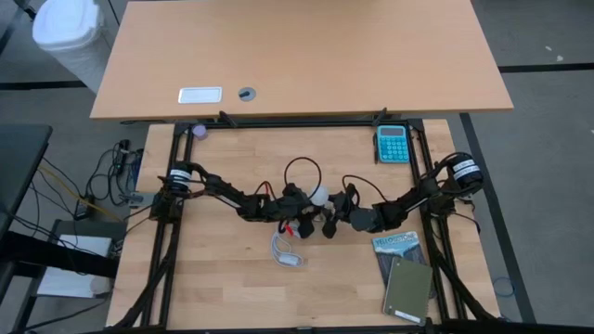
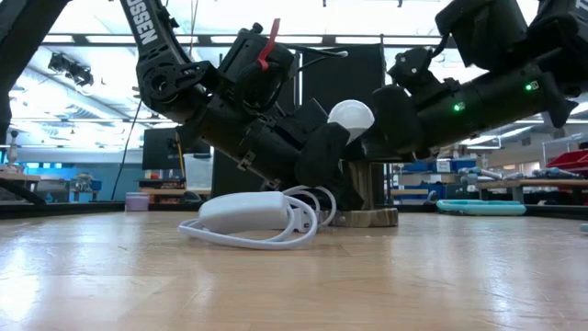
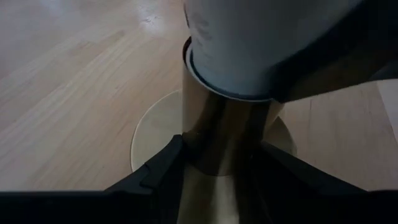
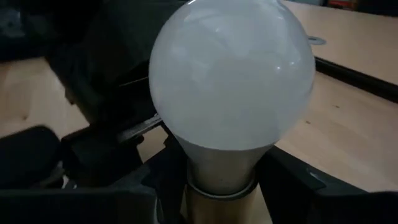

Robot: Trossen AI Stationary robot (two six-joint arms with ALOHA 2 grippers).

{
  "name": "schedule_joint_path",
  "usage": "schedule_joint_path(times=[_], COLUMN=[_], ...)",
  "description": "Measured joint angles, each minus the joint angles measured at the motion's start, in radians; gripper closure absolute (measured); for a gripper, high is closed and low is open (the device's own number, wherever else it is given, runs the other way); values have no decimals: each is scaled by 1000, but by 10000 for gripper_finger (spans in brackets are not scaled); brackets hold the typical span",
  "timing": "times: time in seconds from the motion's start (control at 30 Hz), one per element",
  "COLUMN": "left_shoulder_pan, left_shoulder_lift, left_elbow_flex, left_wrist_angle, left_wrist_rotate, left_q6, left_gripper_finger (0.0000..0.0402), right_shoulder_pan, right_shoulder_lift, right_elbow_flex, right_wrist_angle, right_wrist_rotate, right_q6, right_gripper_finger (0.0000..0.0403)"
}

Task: Screw lightbulb
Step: Insert the lightbulb into the desk lamp

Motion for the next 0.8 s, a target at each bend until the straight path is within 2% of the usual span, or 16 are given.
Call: schedule_joint_path(times=[0.17, 0.37, 0.47, 0.6, 0.67, 0.8], left_shoulder_pan=[0, 0, 1, 3, 3, 2], left_shoulder_lift=[1, 1, 1, 1, 1, 0], left_elbow_flex=[2, 3, 3, 3, 3, 2], left_wrist_angle=[1, 2, 3, 1, -1, -5], left_wrist_rotate=[6, 36, 48, 63, 65, 70], left_q6=[-2, 5, 23, 53, 63, 68], left_gripper_finger=[213, 214, 214, 214, 214, 214], right_shoulder_pan=[-5, -30, -80, -194, -257, -341], right_shoulder_lift=[-23, -125, -166, -170, -170, -145], right_elbow_flex=[-49, -127, -182, -258, -274, -297], right_wrist_angle=[17, 13, 25, 47, 133, 198], right_wrist_rotate=[-59, -245, -357, -557, -645, -761], right_q6=[-22, -116, -188, -228, -231, -242], right_gripper_finger=[169, 92, 66, 55, 55, 60])
